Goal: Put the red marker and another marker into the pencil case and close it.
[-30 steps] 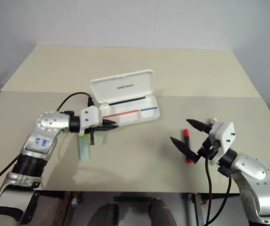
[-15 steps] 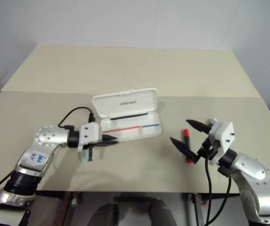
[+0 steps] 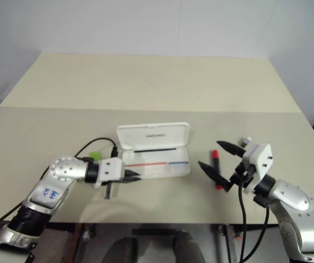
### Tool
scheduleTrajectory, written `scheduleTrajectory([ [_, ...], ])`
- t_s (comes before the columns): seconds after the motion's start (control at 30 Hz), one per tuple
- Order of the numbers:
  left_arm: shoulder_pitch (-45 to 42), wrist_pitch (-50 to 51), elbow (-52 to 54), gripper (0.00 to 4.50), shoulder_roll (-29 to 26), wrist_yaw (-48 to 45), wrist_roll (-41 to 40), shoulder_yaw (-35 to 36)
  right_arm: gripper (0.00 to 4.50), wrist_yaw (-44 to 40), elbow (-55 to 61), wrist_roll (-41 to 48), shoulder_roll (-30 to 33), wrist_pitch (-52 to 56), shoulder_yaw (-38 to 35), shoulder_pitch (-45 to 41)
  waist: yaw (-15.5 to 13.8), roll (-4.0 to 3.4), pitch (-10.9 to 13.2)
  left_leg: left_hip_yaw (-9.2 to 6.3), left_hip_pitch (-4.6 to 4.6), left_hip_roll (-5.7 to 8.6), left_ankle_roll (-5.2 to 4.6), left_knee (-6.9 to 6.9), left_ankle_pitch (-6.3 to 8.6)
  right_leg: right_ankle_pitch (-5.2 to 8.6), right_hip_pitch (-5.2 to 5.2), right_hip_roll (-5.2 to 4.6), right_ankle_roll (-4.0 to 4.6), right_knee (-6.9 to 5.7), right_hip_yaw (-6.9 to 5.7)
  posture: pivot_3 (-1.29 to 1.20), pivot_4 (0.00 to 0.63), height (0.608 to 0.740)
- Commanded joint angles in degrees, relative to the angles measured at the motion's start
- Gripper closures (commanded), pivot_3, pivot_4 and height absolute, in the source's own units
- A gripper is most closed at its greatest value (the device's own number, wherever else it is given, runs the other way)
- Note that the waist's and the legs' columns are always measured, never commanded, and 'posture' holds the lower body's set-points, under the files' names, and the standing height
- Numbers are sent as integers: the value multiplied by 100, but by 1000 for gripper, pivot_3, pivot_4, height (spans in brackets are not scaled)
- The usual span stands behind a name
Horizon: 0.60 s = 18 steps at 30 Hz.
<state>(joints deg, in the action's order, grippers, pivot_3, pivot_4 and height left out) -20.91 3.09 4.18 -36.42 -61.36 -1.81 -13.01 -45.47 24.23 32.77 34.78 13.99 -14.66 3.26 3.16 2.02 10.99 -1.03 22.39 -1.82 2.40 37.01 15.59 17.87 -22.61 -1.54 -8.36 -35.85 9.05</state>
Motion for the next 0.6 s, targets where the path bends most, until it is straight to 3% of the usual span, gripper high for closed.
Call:
scheduleTrajectory([
  [0.03, -33, -143, 75, 3695, 33, 220, 173, -50, 0, 25, 169, 56, 12, -25, -98, 31, 0, 0, 0, 0, 0, 0, 0, 1, 0, 0, 0, 0, 0, 0, 0, 0, 150, 740],
  [0.4, 43, 302, 531, 90, 42, 395, 2, 31, 0, -9, 186, 74, 34, -30, -115, 74, 0, 0, 0, 0, 0, 0, 0, 2, 0, 0, 1, 0, -1, -1, 0, 0, 150, 740],
  [0.6, 175, 798, 1108, 37, 24, 491, -230, 141, 0, -36, 214, 91, 84, 27, -115, 110, 5, 0, 0, 0, -1, -1, 0, 1, 0, 0, 2, 0, 0, -1, 0, 0, 150, 740],
])
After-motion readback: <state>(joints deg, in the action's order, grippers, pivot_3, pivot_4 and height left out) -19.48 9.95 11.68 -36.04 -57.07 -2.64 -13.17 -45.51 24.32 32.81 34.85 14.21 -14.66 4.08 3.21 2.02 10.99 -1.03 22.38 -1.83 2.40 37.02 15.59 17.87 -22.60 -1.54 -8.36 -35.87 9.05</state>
